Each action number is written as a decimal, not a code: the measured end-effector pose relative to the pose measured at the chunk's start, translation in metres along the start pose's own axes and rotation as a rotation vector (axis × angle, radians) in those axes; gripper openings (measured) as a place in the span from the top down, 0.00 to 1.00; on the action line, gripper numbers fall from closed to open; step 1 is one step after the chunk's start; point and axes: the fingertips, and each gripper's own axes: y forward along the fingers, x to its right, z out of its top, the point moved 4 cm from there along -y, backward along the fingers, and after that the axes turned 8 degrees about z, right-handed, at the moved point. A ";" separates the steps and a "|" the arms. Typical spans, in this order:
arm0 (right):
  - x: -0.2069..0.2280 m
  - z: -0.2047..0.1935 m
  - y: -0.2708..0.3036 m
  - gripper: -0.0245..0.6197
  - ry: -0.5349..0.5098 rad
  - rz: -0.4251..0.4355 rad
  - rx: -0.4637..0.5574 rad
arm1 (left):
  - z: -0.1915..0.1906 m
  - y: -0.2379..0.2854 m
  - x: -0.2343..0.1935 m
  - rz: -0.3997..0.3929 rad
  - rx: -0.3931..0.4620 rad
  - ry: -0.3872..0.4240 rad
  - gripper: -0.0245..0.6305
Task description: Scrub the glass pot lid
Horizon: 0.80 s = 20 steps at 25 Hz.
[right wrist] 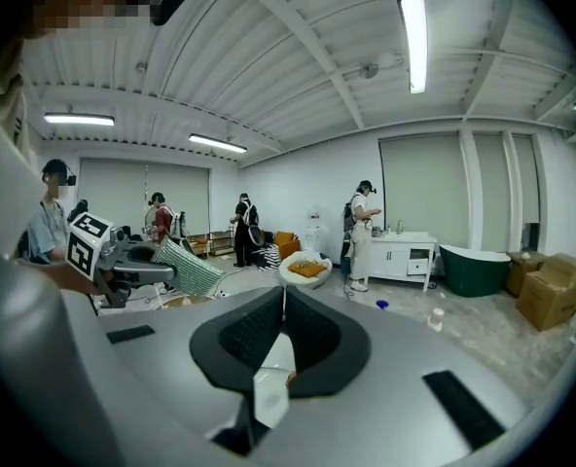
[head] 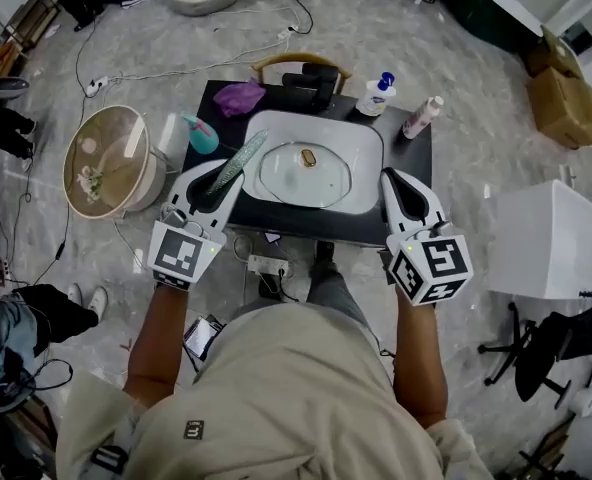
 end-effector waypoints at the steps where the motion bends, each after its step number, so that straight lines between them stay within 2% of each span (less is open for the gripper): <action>1: 0.008 -0.002 0.010 0.92 0.006 0.015 -0.005 | -0.004 0.009 -0.001 0.004 -0.023 0.009 0.83; 4: 0.030 -0.007 0.044 0.92 0.018 0.073 -0.020 | -0.019 0.036 -0.005 0.035 -0.105 0.040 0.83; 7: 0.048 -0.003 0.072 0.92 0.014 0.135 -0.031 | -0.035 0.058 -0.006 0.057 -0.192 0.024 0.83; 11: 0.076 -0.016 0.109 0.92 0.037 0.187 -0.077 | -0.070 0.105 -0.010 0.050 -0.303 0.016 0.83; 15: 0.102 -0.049 0.139 0.92 0.078 0.223 -0.147 | -0.129 0.158 -0.001 0.003 -0.431 -0.017 0.83; 20: 0.129 -0.103 0.149 0.92 0.144 0.253 -0.243 | -0.210 0.209 0.031 -0.113 -0.623 0.015 0.83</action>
